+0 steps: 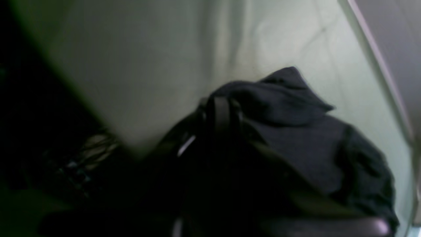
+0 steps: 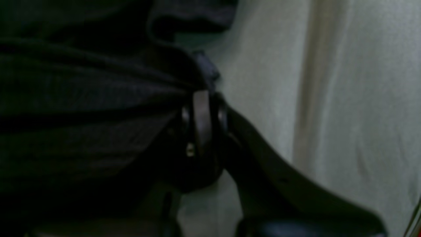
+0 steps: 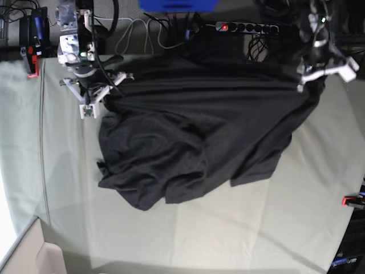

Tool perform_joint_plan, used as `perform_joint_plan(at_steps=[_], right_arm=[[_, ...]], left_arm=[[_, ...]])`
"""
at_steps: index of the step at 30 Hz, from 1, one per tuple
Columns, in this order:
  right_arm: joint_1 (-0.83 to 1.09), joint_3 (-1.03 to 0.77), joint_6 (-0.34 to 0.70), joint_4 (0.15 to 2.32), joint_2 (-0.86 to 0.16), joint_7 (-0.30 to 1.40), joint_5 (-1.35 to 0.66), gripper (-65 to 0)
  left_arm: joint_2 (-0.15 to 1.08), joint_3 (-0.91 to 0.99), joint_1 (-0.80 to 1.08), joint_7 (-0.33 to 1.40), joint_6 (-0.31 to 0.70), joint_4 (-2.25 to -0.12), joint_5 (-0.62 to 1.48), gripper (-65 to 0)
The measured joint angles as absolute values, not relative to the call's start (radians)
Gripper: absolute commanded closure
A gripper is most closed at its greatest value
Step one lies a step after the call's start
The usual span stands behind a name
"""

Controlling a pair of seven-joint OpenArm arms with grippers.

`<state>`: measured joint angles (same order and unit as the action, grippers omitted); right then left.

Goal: Layout the t-shirt on the table in an organized manner, then fold the t-shirt properly
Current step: 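Pull the grasped fabric away from the right gripper with the left gripper, then lower the left gripper onto the shirt's side and grasp fabric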

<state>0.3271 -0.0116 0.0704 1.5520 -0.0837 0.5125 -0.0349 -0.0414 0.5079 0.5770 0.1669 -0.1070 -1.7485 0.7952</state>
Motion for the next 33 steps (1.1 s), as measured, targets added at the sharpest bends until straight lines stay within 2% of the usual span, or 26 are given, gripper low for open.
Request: perform_joint_plan(at_steps=[4,10,12,15,19,22,29,33], right_arm=[[0.325,-0.025,0.153,1.552,-0.094,0.514,-0.025,-0.2],[0.327,-0.033,0.159,1.554,-0.109,0.512,-0.022,-14.4],[0.327,-0.063,0.16,1.568,-0.104,0.518,-0.023,-19.6],[0.331,-0.118,0.159,1.601,-0.078,0.521,-0.011,-24.7],[0.332,-0.204,0.159,1.647,-0.049,0.524,-0.015,-28.7],[0.327,-0.258,0.16,1.675,-0.019,0.529,-0.012,-30.6],[0.327,-0.279,0.159,1.687,-0.008,0.528,-0.012,-38.0],[0.331,-0.271,0.159,1.684,0.02,0.527,-0.012,-42.6]], left_arm=[[-0.034,0.537,0.606,0.138,-0.124,-1.678,0.899,-0.5],[-0.036,0.532,0.606,0.138,-0.113,-1.6,0.974,-0.8],[-0.036,0.532,0.6,0.134,-0.055,-1.592,0.982,-4.6],[-0.016,0.53,0.581,0.131,-0.01,-1.595,0.981,-16.1],[0.07,0.469,0.553,0.126,0.002,-1.598,0.986,-30.8],[0.133,0.442,0.524,0.13,0.004,-1.599,0.989,-37.2],[0.232,0.401,0.39,0.124,0.004,-1.533,0.984,-39.3],[0.241,0.342,0.3,0.125,0.004,-1.483,0.981,-39.3]])
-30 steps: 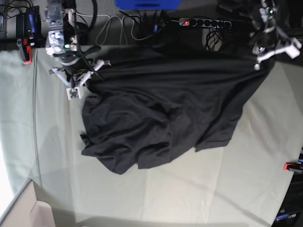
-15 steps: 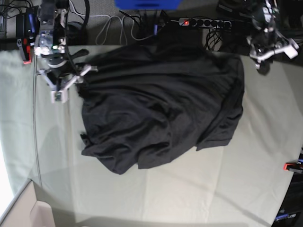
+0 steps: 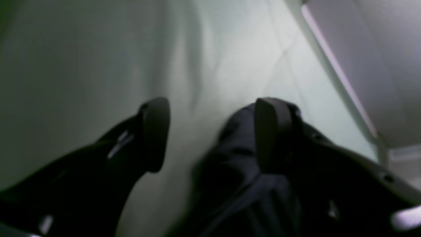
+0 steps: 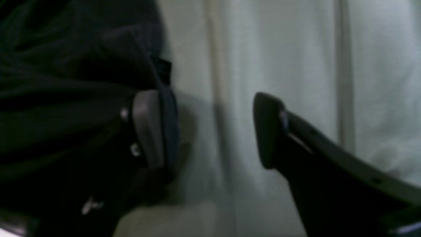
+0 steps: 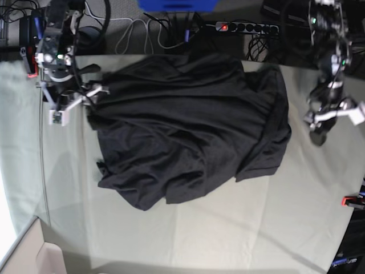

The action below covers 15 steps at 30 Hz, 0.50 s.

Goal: Layout the t-shirt on the table in an organized manner, then fold the t-shirt properly
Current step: 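Lower the left gripper onto the shirt's side and grasp fabric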

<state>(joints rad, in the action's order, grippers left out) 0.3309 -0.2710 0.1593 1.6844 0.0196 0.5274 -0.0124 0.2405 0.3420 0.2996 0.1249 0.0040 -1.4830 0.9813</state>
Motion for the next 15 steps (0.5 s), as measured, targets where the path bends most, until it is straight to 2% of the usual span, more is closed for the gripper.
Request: perform_joint_plan(at_steps=[7,12,15], right_arm=[[0.333,-0.269,0.16,1.684,0.014,0.527,-0.01,-42.8],[0.333,-0.265,0.16,1.684,-0.001,0.528,-0.008,-42.7],[0.333,-0.268,0.16,1.684,-0.007,0.528,-0.004,-42.8]], left_arm=[[0.238,0.144,0.245,0.13,-0.012,-1.481,0.968,-39.3],[0.236,-0.01,0.12,0.119,-0.007,-1.452,0.699,-39.3],[0.191,-0.065,0.076,0.127,-0.124,-1.388,0.576,-39.3]])
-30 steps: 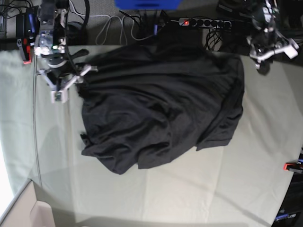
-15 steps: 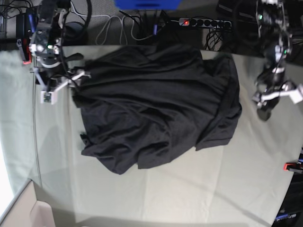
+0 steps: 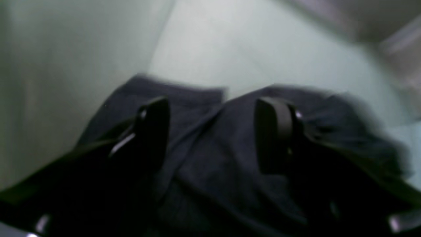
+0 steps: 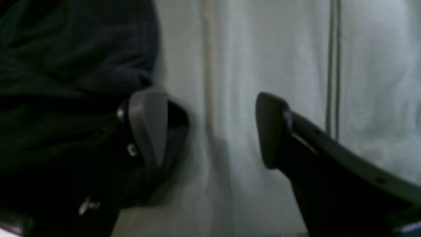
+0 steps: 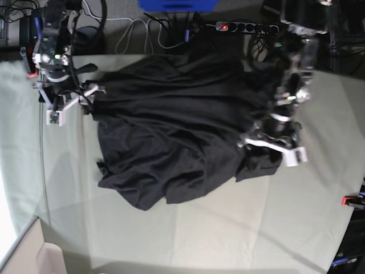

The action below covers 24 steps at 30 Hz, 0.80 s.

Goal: Layout the t-shirt on the table in an organized manner, then fold the t-shirt properly
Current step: 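Lower the left gripper onto the shirt's side and grasp fabric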

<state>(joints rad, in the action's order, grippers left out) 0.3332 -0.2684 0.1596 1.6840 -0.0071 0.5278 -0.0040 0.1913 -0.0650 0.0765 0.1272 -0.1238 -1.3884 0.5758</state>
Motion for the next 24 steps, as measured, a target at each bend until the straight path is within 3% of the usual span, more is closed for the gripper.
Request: perform_joint_plan(at_steps=[4,12,24], right_arm=[[0.33,-0.268,0.16,1.684,-0.006,0.527,-0.005,-42.8],[0.327,-0.268,0.16,1.662,-0.007,0.528,-0.005,-42.7],[0.327,-0.268,0.16,1.654,-0.006,0.528,-0.005,-42.7]], left_arm=[[0.164,-0.07,0.038,0.13,-0.184,-1.295,0.516,-39.4],[0.156,-0.096,-0.083,0.13,-0.184,-1.097,0.506,-39.4],[0.158,-0.203,-0.16,0.131,-0.179,-1.049,0.508,-38.9]])
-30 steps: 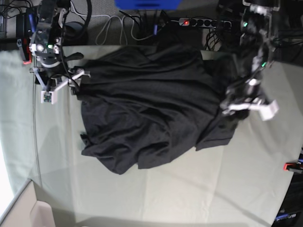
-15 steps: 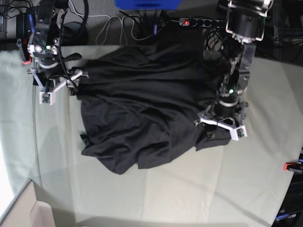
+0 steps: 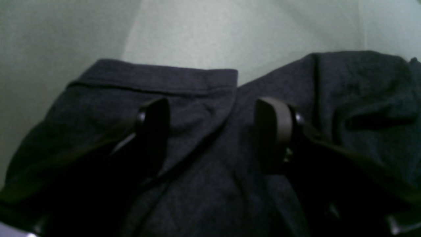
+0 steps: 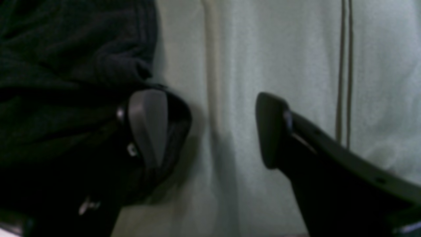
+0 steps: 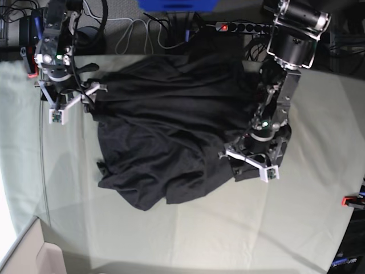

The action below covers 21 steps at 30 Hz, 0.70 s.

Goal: Layout the t-shirt on the table in an organized manner, then fold the t-shirt properly
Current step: 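Lower the left gripper onto the shirt's side and grasp fabric, then drag the shirt outward with both grippers to spread it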

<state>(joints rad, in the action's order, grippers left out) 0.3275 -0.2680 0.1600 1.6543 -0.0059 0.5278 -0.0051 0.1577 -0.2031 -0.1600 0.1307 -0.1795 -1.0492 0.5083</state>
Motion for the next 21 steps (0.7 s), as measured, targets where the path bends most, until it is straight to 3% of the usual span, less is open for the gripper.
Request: perform_joint_plan(at_steps=[6,8,12,15,21], right_arm=[[0.328,-0.268,0.16,1.654,-0.006,0.527,-0.005,-42.7],[0.327,-0.268,0.16,1.654,-0.006,0.528,-0.005,-42.7],[0.327,-0.268,0.16,1.654,-0.006,0.528,-0.005,-42.7],[0.327,-0.268,0.16,1.654,-0.006,0.528,-0.005,-42.7],[0.327,-0.268,0.16,1.654,-0.006,0.528,-0.006,-42.7]], left_arm=[[0.158,-0.203,-0.16,0.13,-0.18,-0.997,0.508,-35.9],[0.158,-0.203,-0.161,0.131,-0.179,-0.995,0.508,-26.7],[0.164,-0.203,-0.157,0.13,-0.18,-0.996,0.506,0.0],[0.167,-0.198,-0.146,0.127,-0.183,-1.008,0.505,-2.1],[0.2,-0.197,-0.078,0.139,-0.184,-1.139,0.516,-0.1]])
